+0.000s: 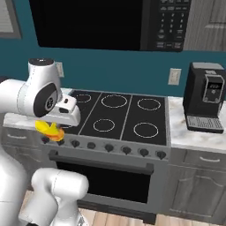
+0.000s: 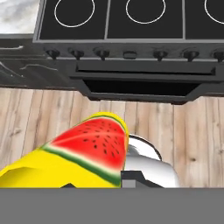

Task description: Pick the cup and bowl from the counter and place them on the counter next to the sink.

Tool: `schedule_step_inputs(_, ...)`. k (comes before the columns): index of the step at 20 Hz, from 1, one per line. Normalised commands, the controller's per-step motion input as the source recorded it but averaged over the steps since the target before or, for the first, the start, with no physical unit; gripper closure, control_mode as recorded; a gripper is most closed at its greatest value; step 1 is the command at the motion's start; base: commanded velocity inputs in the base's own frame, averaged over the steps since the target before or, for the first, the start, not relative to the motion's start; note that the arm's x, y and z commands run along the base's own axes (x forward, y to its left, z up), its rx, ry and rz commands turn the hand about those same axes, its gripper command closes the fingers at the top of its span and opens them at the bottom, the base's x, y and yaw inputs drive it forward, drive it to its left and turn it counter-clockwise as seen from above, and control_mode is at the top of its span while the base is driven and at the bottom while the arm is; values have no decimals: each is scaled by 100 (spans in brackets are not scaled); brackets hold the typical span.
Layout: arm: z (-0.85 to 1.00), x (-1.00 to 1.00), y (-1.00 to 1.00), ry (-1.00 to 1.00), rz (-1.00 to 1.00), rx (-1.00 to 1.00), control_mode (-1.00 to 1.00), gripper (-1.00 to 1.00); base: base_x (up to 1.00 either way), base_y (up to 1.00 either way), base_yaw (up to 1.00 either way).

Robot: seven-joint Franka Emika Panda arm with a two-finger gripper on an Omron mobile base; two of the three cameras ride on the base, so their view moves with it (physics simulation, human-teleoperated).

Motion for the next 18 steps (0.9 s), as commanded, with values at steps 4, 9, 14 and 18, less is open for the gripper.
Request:
schedule_step_inputs(4, 0, 0, 0, 0, 0, 0, 100, 100, 3, -23, 58)
schedule_step_inputs(9, 0, 0, 0, 0, 0, 0, 100, 100, -1, -16, 79)
schedule_step_inputs(14, 0, 0, 0, 0, 0, 0, 100, 100, -3, -20, 85)
schedule_step_inputs(18, 0, 0, 0, 0, 0, 0, 100, 100, -1, -25, 85)
